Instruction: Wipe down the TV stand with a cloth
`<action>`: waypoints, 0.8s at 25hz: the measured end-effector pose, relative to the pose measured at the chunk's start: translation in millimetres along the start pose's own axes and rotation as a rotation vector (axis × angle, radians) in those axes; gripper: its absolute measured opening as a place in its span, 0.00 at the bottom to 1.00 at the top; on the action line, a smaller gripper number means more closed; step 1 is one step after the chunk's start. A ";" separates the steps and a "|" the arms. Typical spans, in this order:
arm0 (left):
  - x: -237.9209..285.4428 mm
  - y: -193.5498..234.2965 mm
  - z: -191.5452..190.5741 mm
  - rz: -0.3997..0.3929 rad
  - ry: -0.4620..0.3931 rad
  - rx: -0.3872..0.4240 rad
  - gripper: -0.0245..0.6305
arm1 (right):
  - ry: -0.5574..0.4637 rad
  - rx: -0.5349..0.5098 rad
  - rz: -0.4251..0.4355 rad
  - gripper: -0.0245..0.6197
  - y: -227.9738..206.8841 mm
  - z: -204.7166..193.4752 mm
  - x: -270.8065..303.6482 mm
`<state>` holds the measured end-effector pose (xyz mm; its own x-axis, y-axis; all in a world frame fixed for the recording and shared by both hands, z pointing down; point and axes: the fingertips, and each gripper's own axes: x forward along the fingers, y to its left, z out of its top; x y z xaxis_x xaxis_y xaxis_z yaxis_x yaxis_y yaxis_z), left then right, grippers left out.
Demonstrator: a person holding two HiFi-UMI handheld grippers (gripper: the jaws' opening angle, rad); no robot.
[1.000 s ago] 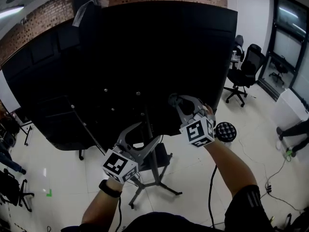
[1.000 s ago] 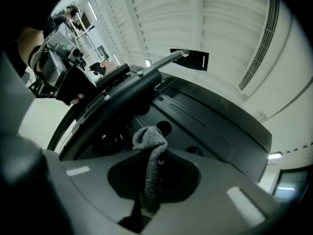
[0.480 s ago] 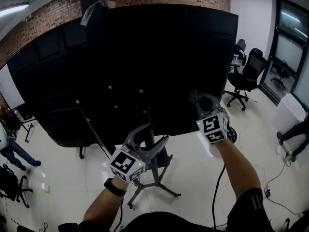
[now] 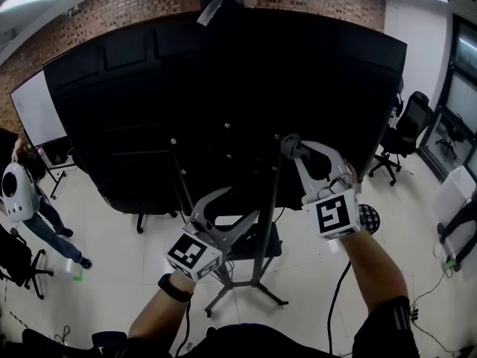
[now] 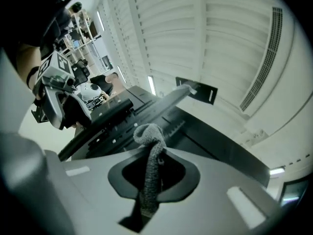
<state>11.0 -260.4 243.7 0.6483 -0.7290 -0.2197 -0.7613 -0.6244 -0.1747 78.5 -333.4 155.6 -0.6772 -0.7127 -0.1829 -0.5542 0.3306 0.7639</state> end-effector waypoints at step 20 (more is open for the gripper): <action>-229.7 175.9 39.4 0.259 -0.022 0.048 0.47 | -0.117 -0.469 0.205 0.07 231.0 237.4 189.6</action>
<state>-272.2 -191.7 225.7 0.4321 -0.8560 -0.2838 -0.9016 -0.4038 -0.1548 -292.7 -245.3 150.5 -0.8136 -0.5795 -0.0480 -0.1464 0.1243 0.9814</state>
